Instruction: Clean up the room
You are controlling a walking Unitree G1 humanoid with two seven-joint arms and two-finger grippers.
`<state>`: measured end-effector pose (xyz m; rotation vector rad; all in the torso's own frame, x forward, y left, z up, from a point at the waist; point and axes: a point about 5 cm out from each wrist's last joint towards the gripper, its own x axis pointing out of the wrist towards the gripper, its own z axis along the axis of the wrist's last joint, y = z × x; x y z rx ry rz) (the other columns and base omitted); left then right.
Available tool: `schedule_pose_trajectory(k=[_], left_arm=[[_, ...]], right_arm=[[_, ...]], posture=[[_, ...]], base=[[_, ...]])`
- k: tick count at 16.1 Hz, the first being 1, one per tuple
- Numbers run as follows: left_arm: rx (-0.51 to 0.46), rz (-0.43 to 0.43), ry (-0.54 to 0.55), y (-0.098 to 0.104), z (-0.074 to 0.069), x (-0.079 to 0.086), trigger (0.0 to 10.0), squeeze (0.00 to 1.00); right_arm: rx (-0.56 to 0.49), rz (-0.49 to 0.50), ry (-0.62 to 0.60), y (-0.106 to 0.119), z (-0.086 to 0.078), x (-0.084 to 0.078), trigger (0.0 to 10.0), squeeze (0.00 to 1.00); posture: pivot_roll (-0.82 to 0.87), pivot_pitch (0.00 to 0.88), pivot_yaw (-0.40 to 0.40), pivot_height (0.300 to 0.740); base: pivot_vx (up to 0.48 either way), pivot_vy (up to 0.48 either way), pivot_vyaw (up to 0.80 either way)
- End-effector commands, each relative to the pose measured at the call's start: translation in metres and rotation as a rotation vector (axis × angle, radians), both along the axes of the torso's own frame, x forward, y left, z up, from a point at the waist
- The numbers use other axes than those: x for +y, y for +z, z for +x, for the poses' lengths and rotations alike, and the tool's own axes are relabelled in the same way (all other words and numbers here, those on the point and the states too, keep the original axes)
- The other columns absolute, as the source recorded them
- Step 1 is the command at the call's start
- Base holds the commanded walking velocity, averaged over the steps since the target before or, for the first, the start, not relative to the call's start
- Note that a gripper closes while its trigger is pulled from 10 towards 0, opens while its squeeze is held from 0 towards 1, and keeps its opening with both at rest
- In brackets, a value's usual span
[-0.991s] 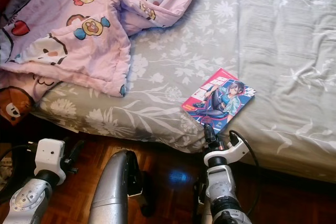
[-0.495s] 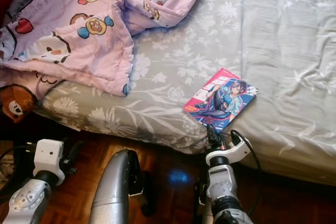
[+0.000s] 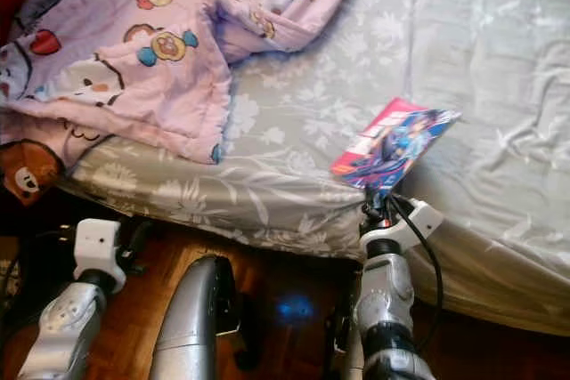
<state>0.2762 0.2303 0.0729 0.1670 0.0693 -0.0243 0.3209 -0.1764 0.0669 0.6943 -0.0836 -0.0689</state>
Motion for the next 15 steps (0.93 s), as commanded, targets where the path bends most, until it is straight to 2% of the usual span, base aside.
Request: schedule_pose_trajectory(k=[1, 3, 5, 6, 8, 9, 10, 11, 12, 15], left_arm=[[0.045, 0.011, 0.013, -0.013, -0.006, 0.002, 10.0, 0.0], [0.044, 0.008, 0.011, -0.014, -0.003, 0.0, 10.0, 0.0], [0.038, 0.007, 0.006, -0.015, -0.001, -0.002, 10.0, 0.0], [0.037, 0.007, 0.006, -0.015, -0.001, -0.002, 10.0, 0.0], [0.037, 0.009, 0.007, -0.016, -0.002, 0.0, 10.0, 0.0], [0.036, 0.015, 0.007, -0.018, -0.003, 0.001, 10.0, 0.0], [0.035, 0.018, 0.007, -0.018, -0.003, 0.001, 10.0, 0.0], [0.035, 0.019, 0.008, -0.019, -0.004, 0.001, 10.0, 0.0], [0.034, 0.021, 0.008, -0.019, -0.004, 0.001, 10.0, 0.0], [0.036, 0.028, 0.015, -0.02, -0.008, 0.004, 10.0, 0.0]], right_arm=[[-0.03, -0.045, -0.054, 0.005, -0.008, -0.008, 0.0, 0.0], [0.009, -0.052, -0.059, -0.003, -0.014, -0.009, 0.0, 0.0], [0.131, -0.044, -0.061, -0.031, -0.038, -0.007, 0.0, 0.0], [0.156, -0.021, -0.071, -0.037, -0.045, -0.007, 0.0, 0.0], [0.207, 0.059, -0.125, -0.051, -0.063, -0.009, 0.0, 0.0], [0.288, 0.162, -0.179, -0.066, -0.074, -0.013, 0.0, 0.0], [0.331, 0.227, -0.212, -0.075, -0.077, -0.016, 0.0, 0.0], [0.381, 0.277, -0.238, -0.084, -0.078, -0.019, 10.0, 0.0], [0.4, 0.32, -0.266, -0.086, -0.076, -0.022, 10.0, 1.0], [0.404, 0.357, -0.271, -0.084, -0.071, -0.023, 10.0, 1.0]], posture=[[0.2, 0.203, 0.023, 0.584], [0.19, 0.193, 0.018, 0.584], [0.19, 0.184, 0.012, 0.584], [0.19, 0.181, 0.013, 0.584], [0.19, 0.183, 0.014, 0.584], [0.19, 0.191, 0.014, 0.584], [0.19, 0.202, 0.016, 0.584], [0.19, 0.211, 0.017, 0.584], [0.2, 0.216, 0.019, 0.584], [0.21, 0.232, 0.02, 0.584]], base=[[0.0, 0.0, 0.0], [0.0, 0.0, 0.0], [0.0, 0.0, 0.0], [0.0, 0.0, 0.0], [0.0, 0.0, 0.0], [0.0, 0.0, 0.0], [0.0, 0.0, 0.0], [0.0, 0.0, 0.0], [0.0, 0.0, 0.0], [0.0, 0.0, 0.0]])
